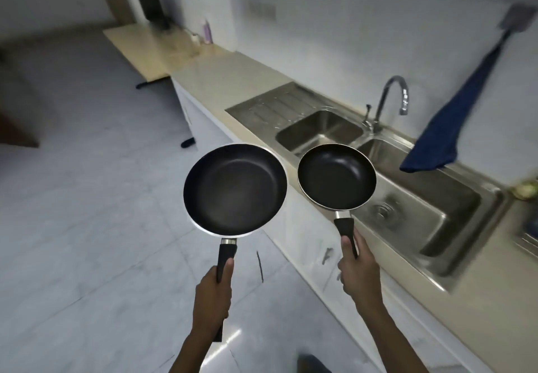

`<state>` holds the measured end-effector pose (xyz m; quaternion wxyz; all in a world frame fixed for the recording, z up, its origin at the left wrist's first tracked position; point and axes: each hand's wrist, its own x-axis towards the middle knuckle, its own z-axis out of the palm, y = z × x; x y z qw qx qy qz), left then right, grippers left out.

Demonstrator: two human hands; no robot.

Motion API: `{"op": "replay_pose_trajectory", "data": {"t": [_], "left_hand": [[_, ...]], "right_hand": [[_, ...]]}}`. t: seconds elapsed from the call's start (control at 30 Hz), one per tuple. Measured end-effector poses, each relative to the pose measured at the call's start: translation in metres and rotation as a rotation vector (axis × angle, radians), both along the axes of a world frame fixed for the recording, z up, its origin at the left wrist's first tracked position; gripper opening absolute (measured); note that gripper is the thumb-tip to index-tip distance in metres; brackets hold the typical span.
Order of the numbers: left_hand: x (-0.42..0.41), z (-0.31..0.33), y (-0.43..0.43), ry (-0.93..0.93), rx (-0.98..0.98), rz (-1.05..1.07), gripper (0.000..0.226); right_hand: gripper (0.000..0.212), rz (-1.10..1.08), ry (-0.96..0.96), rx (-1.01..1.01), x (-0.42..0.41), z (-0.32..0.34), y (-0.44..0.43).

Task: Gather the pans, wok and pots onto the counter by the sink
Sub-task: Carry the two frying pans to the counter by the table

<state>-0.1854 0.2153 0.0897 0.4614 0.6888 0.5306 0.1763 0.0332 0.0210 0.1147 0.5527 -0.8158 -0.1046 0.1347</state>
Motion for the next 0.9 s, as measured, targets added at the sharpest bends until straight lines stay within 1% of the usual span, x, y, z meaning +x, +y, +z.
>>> {"op": "replay_pose_trajectory", "data": {"t": [0.17, 0.4, 0.53, 0.6, 0.7, 0.8, 0.9], "left_hand": [[0.013, -0.005, 0.096, -0.020, -0.022, 0.100, 0.065], [0.053, 0.000, 0.255, 0.019, -0.025, 0.171, 0.064], [0.077, 0.004, 0.349, 0.021, -0.037, 0.190, 0.065], [0.091, 0.007, 0.390, 0.020, -0.041, 0.194, 0.063], [0.118, 0.004, 0.462, 0.013, -0.029, 0.198, 0.061], [0.144, -0.006, 0.536, 0.021, -0.022, 0.185, 0.065], [0.174, -0.014, 0.619, 0.019, -0.007, 0.157, 0.068]], "right_hand": [[0.041, 0.098, -0.023, 0.005, 0.030, -0.004, 0.120], [0.041, 0.138, -0.006, 0.019, 0.090, -0.008, 0.303], [0.043, 0.179, 0.021, -0.013, 0.126, -0.004, 0.409], [0.041, 0.184, 0.044, 0.006, 0.141, 0.000, 0.452], [0.044, 0.200, 0.027, 0.001, 0.169, -0.002, 0.523], [0.045, 0.188, 0.045, -0.003, 0.193, -0.009, 0.588], [0.042, 0.139, 0.038, -0.024, 0.220, -0.013, 0.658]]}}
